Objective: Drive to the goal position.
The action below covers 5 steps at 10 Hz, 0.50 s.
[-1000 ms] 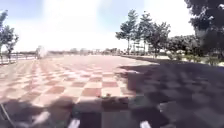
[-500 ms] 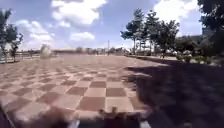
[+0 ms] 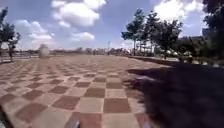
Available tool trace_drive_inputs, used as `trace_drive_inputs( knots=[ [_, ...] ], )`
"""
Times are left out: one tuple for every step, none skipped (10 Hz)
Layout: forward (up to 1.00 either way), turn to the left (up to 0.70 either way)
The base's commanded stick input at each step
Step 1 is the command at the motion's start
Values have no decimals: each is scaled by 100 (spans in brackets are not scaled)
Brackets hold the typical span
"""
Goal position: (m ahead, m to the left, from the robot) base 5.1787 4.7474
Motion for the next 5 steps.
trace_drive_inputs(
  knots=[
    [85, 0],
    [85, 0],
    [85, 0],
    [85, 0],
    [85, 0]
  ],
)
